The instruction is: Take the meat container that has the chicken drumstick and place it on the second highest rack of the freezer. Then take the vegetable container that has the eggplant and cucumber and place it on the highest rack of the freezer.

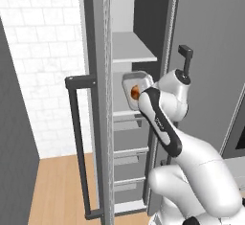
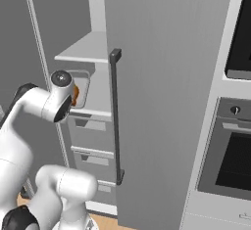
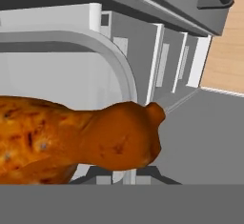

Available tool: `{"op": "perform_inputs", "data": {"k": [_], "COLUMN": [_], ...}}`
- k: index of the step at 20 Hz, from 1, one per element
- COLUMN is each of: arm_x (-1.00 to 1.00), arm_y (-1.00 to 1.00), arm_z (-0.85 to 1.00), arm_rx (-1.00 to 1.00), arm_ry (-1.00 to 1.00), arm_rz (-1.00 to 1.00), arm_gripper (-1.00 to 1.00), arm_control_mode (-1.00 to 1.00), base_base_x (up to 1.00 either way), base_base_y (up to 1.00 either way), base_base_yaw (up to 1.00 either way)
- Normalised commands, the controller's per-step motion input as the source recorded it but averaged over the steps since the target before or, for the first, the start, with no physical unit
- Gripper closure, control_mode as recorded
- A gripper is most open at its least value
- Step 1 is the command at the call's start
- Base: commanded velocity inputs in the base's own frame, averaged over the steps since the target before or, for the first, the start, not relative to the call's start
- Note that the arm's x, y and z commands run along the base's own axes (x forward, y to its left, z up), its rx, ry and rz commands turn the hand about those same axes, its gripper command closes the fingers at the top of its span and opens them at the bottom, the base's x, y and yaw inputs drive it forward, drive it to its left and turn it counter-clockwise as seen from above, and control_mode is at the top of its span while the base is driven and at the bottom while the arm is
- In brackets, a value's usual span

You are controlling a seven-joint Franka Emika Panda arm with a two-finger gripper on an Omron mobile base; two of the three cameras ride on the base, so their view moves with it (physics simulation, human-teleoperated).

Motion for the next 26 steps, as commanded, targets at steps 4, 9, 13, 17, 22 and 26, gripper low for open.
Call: {"op": "perform_inputs", "data": {"k": [4, 9, 13, 17, 22, 26], "arm_x": [0.58, 0.52, 0.53, 0.31, 0.21, 0.33], "arm_y": [0.00, 0.07, 0.25, 0.16, 0.03, 0.00], "arm_z": [-0.36, -0.22, -0.12, -0.03, -0.01, -0.06], "arm_rx": [0.00, 0.00, -0.04, -0.06, -0.05, 0.00], "arm_ry": [0.00, 0.02, 0.04, 0.00, 0.00, 0.01], "arm_rz": [0.00, 0.00, 0.00, -0.05, -0.06, -0.01], "arm_gripper": [1.00, 1.00, 1.00, 1.00, 1.00, 1.00], "arm_control_mode": [-1.00, -1.00, -1.00, -1.00, -1.00, -1.00], "base_base_x": [0.00, 0.00, 0.00, 0.00, 0.00, 0.00], "base_base_y": [0.00, 0.00, 0.00, 0.00, 0.00, 0.00], "base_base_yaw": [0.00, 0.00, 0.00, 0.00, 0.00, 0.00]}}
